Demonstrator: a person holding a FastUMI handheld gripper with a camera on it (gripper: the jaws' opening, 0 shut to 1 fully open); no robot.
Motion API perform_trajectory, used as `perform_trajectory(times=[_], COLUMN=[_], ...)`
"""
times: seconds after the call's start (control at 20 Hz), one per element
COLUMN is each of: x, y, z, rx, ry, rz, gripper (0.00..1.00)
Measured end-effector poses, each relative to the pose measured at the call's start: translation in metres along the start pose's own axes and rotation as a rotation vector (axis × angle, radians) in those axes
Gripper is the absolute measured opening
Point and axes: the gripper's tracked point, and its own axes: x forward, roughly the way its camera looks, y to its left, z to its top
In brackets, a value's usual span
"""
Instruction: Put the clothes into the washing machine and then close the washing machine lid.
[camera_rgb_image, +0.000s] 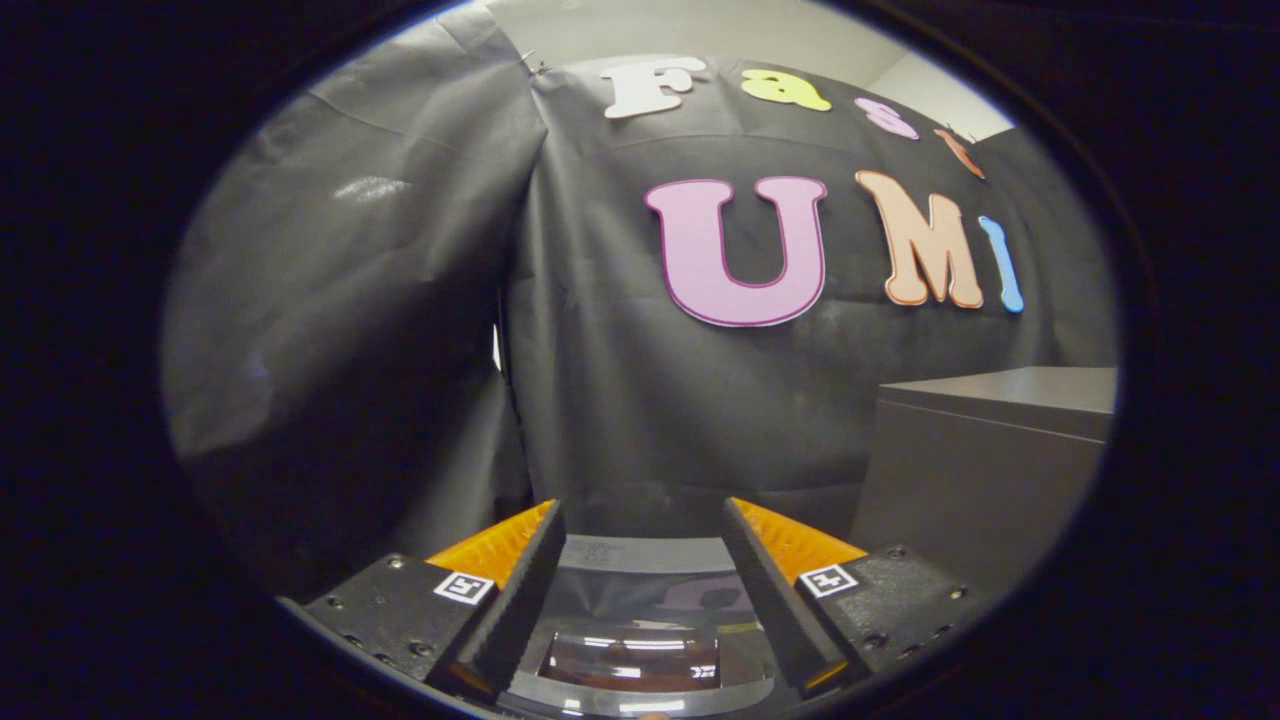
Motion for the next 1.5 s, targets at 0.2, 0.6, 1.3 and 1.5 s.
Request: perform_trajectory(times=[0.2, 0.6, 1.3, 1.5], x=[-0.002, -0.016, -0.134, -0.167], y=[-0.002, -0.009, 0.005, -0.003], z=[-0.001, 0.001, 0.077, 0.093], rx=[-0.004, -0.013, -0.032, -0.017], ry=[0.010, 0.019, -0.084, -0.088], rz=[-0.019, -0.026, 0.012, -0.001], gripper=[0.95, 0.96, 0.97, 0.97])
